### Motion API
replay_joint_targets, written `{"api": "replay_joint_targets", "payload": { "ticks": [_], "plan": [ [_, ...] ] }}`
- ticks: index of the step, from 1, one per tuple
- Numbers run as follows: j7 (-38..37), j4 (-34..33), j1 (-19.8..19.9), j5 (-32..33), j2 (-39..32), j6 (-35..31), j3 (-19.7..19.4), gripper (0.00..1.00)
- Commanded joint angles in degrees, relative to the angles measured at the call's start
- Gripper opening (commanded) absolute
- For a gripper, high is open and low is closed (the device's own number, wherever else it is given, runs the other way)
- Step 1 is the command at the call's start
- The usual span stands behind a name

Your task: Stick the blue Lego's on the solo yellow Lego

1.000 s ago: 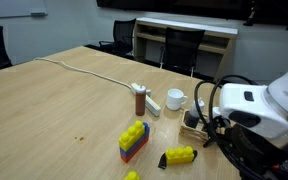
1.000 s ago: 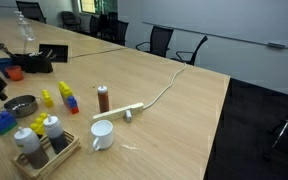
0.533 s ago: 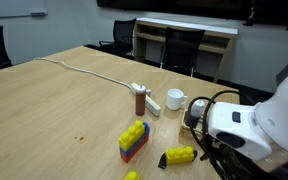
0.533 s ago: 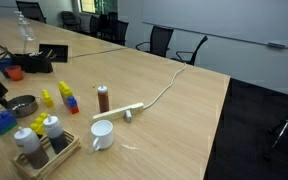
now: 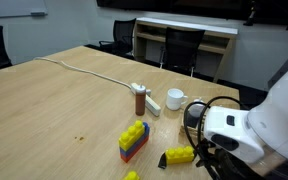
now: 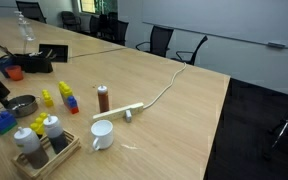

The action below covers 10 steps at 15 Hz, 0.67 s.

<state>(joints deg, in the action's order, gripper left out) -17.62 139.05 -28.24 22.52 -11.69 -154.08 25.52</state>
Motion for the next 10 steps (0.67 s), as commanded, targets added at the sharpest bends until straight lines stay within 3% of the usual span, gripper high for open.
{"api": "replay_joint_targets", "payload": {
  "ticks": [1,6,10],
  "plan": [
    [-1.78,-0.77,-0.5,1.26,-3.12,-4.24,-1.48,1.0],
    [-2.96,-1.86,-1.76,1.8,-7.15,-6.02,-2.49,1.0],
    [-5.98,-3.22,-5.02,4.7,-9.79,-3.9,-4.27,1.0]
  ]
}}
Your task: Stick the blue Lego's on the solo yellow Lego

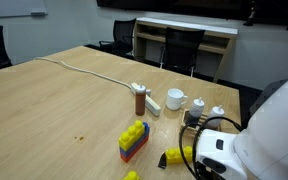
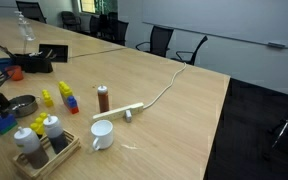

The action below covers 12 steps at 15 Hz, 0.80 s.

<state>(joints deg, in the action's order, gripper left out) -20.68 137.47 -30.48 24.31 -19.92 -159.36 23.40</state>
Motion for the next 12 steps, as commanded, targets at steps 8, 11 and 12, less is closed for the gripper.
{"api": "replay_joint_targets", "payload": {
  "ticks": [8,11,12],
  "plan": [
    [-2.51,-4.04,-14.47,1.95,-4.29,1.45,-12.03,0.91],
    [-3.13,-5.19,-17.94,2.96,-4.79,2.39,-15.74,0.81],
    [-3.72,-5.58,-19.36,3.7,-4.88,2.96,-17.25,0.66]
  ]
}}
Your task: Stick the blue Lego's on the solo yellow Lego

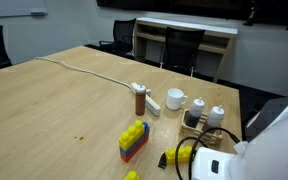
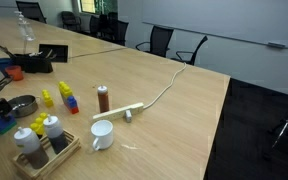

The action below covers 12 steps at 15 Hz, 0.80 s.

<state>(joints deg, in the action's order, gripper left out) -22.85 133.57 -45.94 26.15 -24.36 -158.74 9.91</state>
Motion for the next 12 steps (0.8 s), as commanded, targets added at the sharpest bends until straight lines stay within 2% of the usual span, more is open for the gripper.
{"api": "replay_joint_targets", "payload": {
  "ticks": [1,5,8,9,12],
  "plan": [
    [-1.65,-1.94,-4.83,2.13,-0.61,2.55,-4.76,0.64],
    [-2.2,-2.79,-7.79,2.95,-0.81,3.5,-7.78,0.35],
    [-0.21,-2.47,-7.32,0.98,-0.5,3.18,-7.18,0.13],
    [0.55,-2.25,-6.93,0.36,-0.19,3.61,-6.71,0.1],
    [0.26,-1.79,-7.56,1.18,2.11,7.05,-7.01,0.1]
  ]
}}
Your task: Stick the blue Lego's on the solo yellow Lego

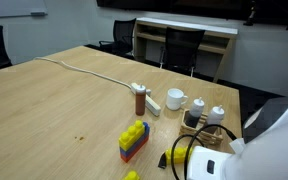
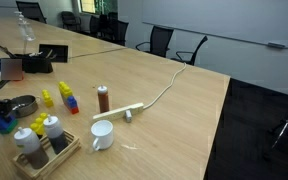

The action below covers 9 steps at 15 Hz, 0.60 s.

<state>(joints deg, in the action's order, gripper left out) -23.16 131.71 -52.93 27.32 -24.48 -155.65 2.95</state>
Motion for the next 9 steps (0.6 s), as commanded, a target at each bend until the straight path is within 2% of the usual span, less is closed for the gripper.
{"api": "replay_joint_targets", "payload": {
  "ticks": [1,6,9],
  "plan": [
    [0.31,0.11,-0.46,0.04,3.01,4.88,0.11,0.1],
    [0.58,0.53,1.38,0.34,8.93,8.53,1.57,0.1],
    [3.54,0.82,4.04,-0.74,11.6,9.98,3.18,0.1]
  ]
}}
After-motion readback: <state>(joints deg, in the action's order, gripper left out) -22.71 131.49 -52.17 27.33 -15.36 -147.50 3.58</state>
